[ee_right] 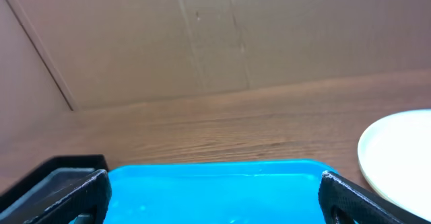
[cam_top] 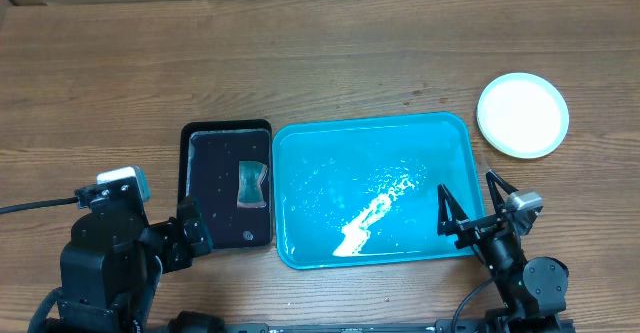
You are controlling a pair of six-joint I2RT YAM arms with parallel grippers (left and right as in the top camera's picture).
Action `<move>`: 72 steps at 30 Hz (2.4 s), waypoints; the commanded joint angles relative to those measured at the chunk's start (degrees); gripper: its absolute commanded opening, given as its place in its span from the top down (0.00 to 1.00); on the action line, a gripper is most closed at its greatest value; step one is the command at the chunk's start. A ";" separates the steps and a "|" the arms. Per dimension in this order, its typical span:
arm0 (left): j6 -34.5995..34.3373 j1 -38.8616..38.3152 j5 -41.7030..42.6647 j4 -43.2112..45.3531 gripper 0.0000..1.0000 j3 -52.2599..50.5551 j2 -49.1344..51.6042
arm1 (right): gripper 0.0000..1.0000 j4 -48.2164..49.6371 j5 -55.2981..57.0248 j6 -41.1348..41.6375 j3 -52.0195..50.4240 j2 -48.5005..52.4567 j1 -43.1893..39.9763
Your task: Clean dirty plates on tray and stack at the side
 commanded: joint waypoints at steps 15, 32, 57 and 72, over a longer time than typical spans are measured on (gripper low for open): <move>-0.52 -0.04 -0.59 0.22 0.01 0.59 0.07 | 0.00 -0.20 2.69 -3.72 -0.63 -0.66 0.28; -0.52 -0.04 -0.59 0.22 0.00 0.59 0.07 | 0.00 -0.85 9.88 -10.93 -0.57 -0.61 -4.81; -0.52 -0.04 -0.59 0.22 0.00 0.59 0.07 | 0.00 -0.79 9.64 -11.04 -0.59 -0.61 -6.21; -0.44 -0.04 -0.70 -0.33 0.01 0.59 0.07 | 0.00 -0.79 9.64 -11.04 -0.59 -0.61 -6.21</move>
